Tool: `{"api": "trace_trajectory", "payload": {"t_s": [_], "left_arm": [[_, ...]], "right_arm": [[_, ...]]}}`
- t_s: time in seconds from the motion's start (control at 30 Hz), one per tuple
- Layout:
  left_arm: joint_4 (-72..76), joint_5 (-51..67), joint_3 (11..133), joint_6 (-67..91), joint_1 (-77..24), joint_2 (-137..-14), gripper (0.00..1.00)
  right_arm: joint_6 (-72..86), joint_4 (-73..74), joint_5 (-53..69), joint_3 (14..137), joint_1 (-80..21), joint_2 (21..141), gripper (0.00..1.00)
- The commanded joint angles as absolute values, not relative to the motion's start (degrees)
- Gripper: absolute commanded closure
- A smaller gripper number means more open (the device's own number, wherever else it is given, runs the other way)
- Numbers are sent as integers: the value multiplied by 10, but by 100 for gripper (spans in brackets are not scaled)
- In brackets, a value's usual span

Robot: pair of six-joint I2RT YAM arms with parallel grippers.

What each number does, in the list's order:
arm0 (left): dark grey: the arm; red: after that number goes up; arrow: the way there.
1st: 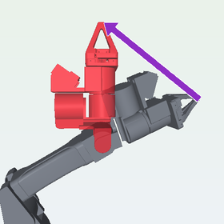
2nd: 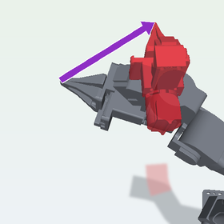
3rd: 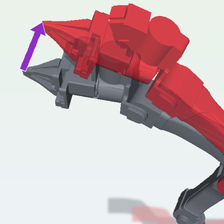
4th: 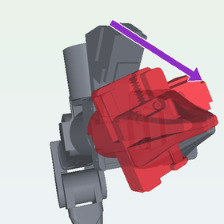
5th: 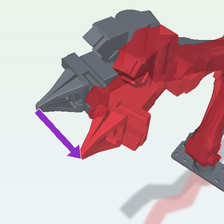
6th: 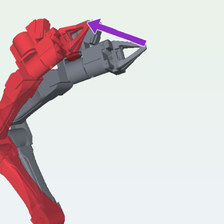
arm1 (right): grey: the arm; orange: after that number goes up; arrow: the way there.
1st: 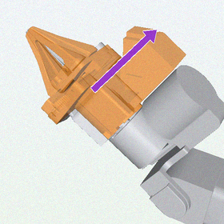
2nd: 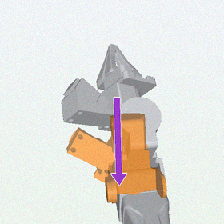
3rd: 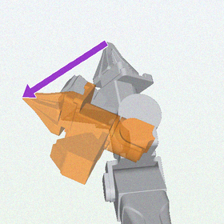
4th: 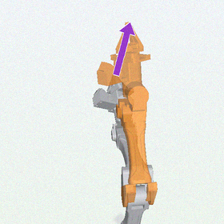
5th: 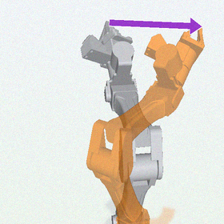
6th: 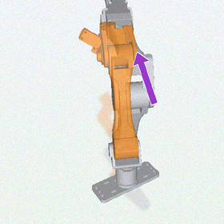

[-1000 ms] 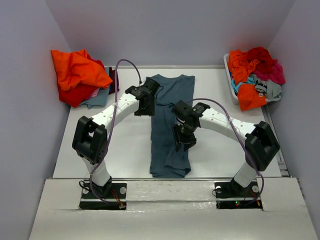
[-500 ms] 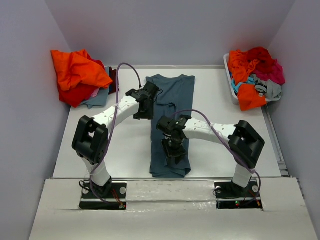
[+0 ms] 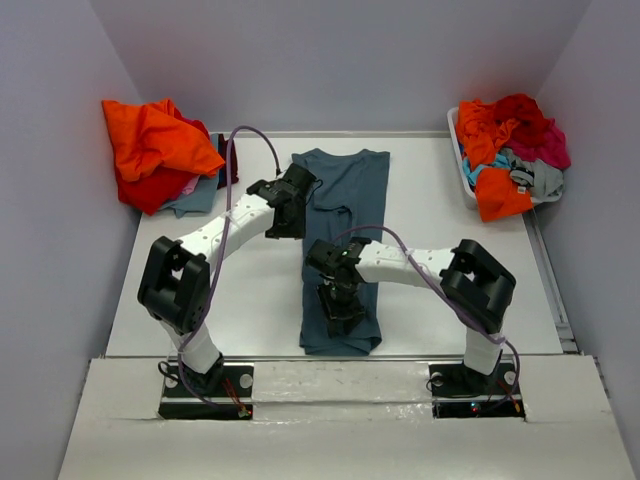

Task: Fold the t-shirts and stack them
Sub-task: Fold the tshirt

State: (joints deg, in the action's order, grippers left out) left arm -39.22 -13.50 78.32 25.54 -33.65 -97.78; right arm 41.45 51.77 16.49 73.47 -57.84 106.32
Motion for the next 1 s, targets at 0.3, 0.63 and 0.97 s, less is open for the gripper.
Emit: {"api": "trace_trajectory", "payload": {"t_s": [0.3, 0.63, 0.97], "left_arm": [[-384, -138, 754, 250, -334, -935, 44], [-383, -138, 751, 250, -334, -935, 44], [-372, -141, 731, 264, -327, -908, 44]], "right_arm": [[419, 514, 143, 777, -588, 1080, 52], [413, 526, 129, 804, -588, 1096, 52], [425, 522, 126, 769, -588, 1073, 53]]}}
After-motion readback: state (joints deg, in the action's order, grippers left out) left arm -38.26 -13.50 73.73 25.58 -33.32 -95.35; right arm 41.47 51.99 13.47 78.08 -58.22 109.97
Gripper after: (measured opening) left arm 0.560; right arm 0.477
